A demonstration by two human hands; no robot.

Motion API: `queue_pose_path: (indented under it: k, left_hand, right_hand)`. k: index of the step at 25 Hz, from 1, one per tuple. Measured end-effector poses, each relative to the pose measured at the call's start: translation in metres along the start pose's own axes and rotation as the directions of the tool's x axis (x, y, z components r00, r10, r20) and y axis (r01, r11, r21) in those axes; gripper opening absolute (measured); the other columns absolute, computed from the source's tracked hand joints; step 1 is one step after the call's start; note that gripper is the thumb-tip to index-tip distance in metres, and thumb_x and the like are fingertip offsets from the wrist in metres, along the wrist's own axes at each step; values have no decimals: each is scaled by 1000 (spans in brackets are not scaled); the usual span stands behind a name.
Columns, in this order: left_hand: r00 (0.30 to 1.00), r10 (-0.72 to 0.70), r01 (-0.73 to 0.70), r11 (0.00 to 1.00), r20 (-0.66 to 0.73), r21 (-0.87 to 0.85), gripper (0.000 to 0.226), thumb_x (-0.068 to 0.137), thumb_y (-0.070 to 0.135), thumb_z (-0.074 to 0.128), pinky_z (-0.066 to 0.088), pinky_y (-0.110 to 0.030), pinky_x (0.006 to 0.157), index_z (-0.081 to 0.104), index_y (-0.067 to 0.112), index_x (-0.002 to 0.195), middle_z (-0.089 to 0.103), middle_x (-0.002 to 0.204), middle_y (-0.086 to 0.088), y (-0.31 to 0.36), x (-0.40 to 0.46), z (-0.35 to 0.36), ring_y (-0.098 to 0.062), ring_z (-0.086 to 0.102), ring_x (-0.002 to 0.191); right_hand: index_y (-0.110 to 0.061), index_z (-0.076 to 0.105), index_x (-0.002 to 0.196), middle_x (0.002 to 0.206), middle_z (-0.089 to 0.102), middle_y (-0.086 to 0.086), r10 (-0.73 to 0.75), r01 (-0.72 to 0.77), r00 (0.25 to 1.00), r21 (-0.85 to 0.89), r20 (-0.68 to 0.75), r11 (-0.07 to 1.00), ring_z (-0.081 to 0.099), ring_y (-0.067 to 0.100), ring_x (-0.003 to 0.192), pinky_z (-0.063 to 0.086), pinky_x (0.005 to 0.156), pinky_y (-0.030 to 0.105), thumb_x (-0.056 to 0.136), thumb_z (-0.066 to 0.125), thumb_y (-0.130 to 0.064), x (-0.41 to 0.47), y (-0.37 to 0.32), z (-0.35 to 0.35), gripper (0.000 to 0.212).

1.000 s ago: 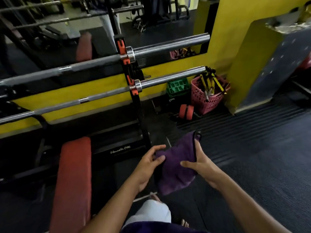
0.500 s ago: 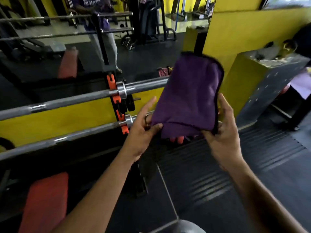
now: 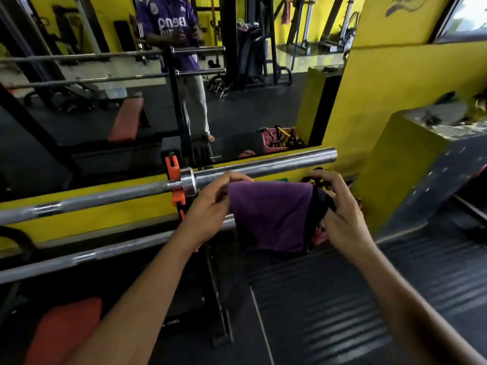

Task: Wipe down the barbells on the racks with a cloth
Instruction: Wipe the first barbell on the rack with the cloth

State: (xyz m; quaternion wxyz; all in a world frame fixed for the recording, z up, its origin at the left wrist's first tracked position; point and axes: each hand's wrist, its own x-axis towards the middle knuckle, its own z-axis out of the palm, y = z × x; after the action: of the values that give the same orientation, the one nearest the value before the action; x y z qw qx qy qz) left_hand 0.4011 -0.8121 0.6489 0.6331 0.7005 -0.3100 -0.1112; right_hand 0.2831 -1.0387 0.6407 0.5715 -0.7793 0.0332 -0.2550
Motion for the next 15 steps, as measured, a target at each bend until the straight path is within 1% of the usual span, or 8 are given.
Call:
queue_pose_path:
  k: [2, 4, 6, 8, 10, 12, 13, 15]
  left_hand:
    - [984, -175, 173, 983, -38, -62, 28, 105, 13, 50, 53, -17, 85, 67, 34, 110, 73, 103, 20, 2, 4, 3, -1, 65, 101]
    - [928, -357, 335, 925, -109, -178, 31, 106, 22, 49, 54, -26, 89, 69, 46, 107, 74, 106, 18, -7, 6, 10, -8, 66, 108]
    - [867, -484, 424, 840, -114, -339, 31, 106, 36, 47, 53, -40, 92, 77, 40, 98, 77, 105, 4, -15, 5, 19, -22, 67, 109]
    - [831, -550, 452, 751, -77, -481, 46, 104, 49, 41, 50, -42, 87, 80, 31, 88, 76, 97, -1, -14, 2, 26, -24, 67, 99]
    - [863, -504, 400, 723, -34, -562, 48, 102, 52, 36, 49, -41, 83, 77, 27, 96, 73, 102, -4, -18, -3, 35, -24, 64, 96]
    - [914, -405, 356, 824, -17, -441, 32, 101, 49, 49, 52, -38, 79, 69, 30, 116, 67, 121, -4, -22, -8, 48, -21, 66, 102]
    - [926, -377, 346, 865, -16, -363, 24, 99, 41, 58, 55, -33, 78, 66, 34, 121, 63, 128, -3, -25, -8, 52, -19, 67, 103]
    - [935, -351, 327, 907, -45, -267, 26, 98, 28, 63, 56, -28, 78, 63, 39, 121, 58, 134, -2, -29, -4, 59, -17, 67, 105]
  right_hand:
    - [-24, 61, 122, 106, 72, -1, 86, -99, 987, 90, 137, 991, 66, 16, 93, 56, 74, 27, 98, 47, 12, 15, 9, 3, 45]
    - [-21, 63, 120, 114, 70, 8, 179, -214, 958, 142, 225, 967, 66, 26, 106, 57, 83, 35, 98, 46, 12, 17, 20, 10, 44]
    - [-18, 64, 123, 115, 70, 11, 284, -355, 919, 263, 272, 897, 65, 29, 107, 54, 88, 43, 100, 42, 8, 14, 26, 14, 40]
    - [-13, 66, 122, 112, 72, 10, 411, -494, 869, 442, 275, 749, 67, 27, 104, 52, 88, 43, 107, 38, -9, 8, 21, 16, 33]
    - [-14, 70, 117, 112, 75, 8, 544, -576, 804, 542, 241, 612, 70, 25, 103, 53, 84, 41, 109, 31, -29, 2, 22, 19, 43]
    - [-14, 72, 110, 107, 77, 9, 628, -622, 744, 578, 227, 528, 72, 23, 95, 52, 79, 39, 108, 25, -37, -5, 28, 23, 52]
    - [-13, 72, 104, 102, 76, 11, 657, -631, 719, 608, 227, 481, 72, 23, 88, 51, 77, 38, 107, 24, -38, -8, 30, 22, 54]
    - [-13, 69, 97, 94, 75, 11, 659, -622, 711, 656, 245, 428, 71, 22, 78, 49, 73, 37, 103, 25, -40, -13, 34, 13, 52]
